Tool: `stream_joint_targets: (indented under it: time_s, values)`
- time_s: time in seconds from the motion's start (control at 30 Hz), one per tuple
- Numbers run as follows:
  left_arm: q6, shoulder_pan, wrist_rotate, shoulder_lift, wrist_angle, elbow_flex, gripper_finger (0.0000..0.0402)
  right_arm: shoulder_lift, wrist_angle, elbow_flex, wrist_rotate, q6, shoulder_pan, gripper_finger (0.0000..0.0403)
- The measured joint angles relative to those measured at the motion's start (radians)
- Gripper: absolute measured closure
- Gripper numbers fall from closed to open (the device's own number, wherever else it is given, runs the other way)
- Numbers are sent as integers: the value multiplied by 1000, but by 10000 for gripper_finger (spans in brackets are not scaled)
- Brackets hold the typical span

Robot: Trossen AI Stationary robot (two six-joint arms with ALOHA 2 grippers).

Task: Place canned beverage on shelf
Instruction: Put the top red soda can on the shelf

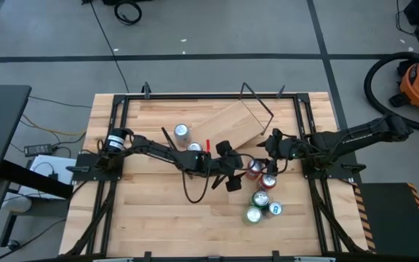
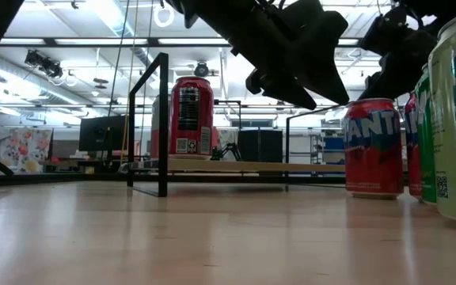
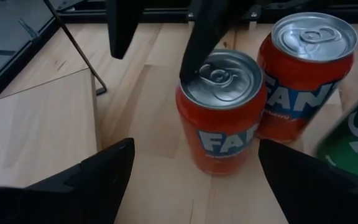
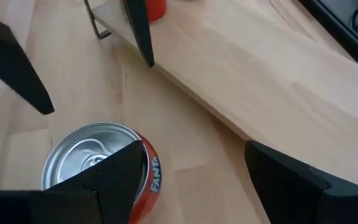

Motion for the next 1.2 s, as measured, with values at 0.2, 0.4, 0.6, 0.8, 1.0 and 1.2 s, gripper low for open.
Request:
stream_joint_targets:
  time_s: [0.2, 0.4, 0.6, 0.8, 1.0, 1.2]
  values:
    - [0, -5, 3, -24, -63, -1, 47, -23, -31, 31, -46, -38, 22, 111]
    - [-25, -11, 2, -120, -197, 1, 47, 43, -48, 82, -46, -35, 58, 111]
    - [-13, -23, 8, -139, -267, 0, 47, 178, -50, 162, -49, -14, 100, 111]
    - [73, -50, 3, -137, -281, 0, 47, 327, -149, 271, -23, -18, 128, 111]
    - [158, -84, -24, -137, -329, -7, 47, 436, -311, 387, -22, 44, 117, 100]
    - [170, -115, -25, -135, -163, -119, 47, 513, -412, 447, -85, 71, 91, 69]
